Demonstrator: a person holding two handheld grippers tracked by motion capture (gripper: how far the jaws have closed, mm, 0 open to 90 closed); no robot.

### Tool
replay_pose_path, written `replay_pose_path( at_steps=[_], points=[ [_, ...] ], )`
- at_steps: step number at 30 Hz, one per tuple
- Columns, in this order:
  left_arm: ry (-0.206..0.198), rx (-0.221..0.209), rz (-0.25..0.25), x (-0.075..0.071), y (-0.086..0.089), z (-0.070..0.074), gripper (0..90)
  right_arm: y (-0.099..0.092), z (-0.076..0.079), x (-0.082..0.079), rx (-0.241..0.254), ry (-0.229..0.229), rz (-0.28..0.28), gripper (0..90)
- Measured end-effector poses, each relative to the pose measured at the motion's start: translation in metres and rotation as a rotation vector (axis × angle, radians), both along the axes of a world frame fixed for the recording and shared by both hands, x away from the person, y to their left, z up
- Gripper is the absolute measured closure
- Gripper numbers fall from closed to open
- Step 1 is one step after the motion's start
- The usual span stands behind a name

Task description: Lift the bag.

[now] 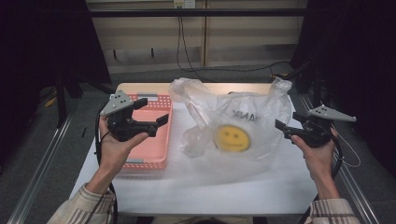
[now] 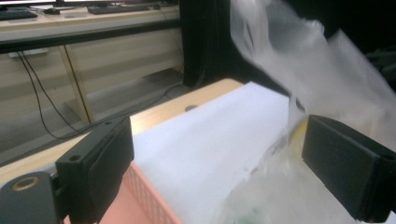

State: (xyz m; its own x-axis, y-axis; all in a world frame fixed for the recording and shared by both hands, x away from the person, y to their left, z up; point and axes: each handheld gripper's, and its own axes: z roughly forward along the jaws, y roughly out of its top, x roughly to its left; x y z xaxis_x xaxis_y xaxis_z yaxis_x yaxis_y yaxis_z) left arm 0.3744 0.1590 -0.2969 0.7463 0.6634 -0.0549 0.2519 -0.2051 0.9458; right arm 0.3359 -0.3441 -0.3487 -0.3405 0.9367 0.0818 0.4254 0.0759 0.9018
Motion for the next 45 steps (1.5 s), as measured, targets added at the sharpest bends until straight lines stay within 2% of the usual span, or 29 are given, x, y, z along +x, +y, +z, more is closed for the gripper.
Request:
replay_pose_path(
  at_steps=[3,8,12,14,16,23,25,30,33,38,41,45],
  points=[
    [0.02,0.018,-0.006,-0.005,0.001,-0.008,9.0,0.0,-0.001,-0.006,-0.008,0.004,0.0,22.4],
    [0.032,0.053,0.0,-0.012,0.004,-0.021,9.0,0.001,-0.004,-0.014,-0.015,0.006,0.0,21.6],
    [0.056,0.061,0.012,-0.014,0.009,-0.03,7.0,0.0,-0.007,-0.021,-0.013,0.015,0.0,19.5],
    [0.074,0.066,0.015,-0.018,0.012,-0.04,5.7,0.001,-0.009,-0.024,-0.018,0.021,-0.002,18.4],
    [0.075,0.072,0.019,-0.022,0.012,-0.046,5.3,0.002,-0.012,-0.027,-0.023,0.026,-0.007,17.4],
    [0.093,0.098,0.0,-0.034,0.015,-0.059,4.0,0.011,-0.024,-0.038,-0.034,0.067,-0.009,15.6],
    [0.095,0.088,0.003,-0.039,0.016,-0.062,4.6,0.014,-0.027,-0.042,-0.042,0.07,-0.011,14.4],
    [0.106,0.101,-0.001,-0.053,0.018,-0.068,5.4,0.021,-0.033,-0.051,-0.04,0.078,0.001,13.4],
    [0.111,0.106,0.004,-0.058,0.02,-0.073,5.4,0.026,-0.038,-0.056,-0.054,0.084,0.008,13.1],
    [0.132,0.126,0.004,-0.066,0.021,-0.082,5.9,0.033,-0.045,-0.063,-0.073,0.102,0.025,14.2],
    [0.108,0.162,-0.005,-0.071,0.019,-0.087,5.9,0.037,-0.049,-0.068,-0.081,0.111,0.033,14.4],
    [0.132,0.163,-0.012,-0.077,0.021,-0.094,5.9,0.04,-0.055,-0.073,-0.078,0.124,0.045,14.6]
  ],
)
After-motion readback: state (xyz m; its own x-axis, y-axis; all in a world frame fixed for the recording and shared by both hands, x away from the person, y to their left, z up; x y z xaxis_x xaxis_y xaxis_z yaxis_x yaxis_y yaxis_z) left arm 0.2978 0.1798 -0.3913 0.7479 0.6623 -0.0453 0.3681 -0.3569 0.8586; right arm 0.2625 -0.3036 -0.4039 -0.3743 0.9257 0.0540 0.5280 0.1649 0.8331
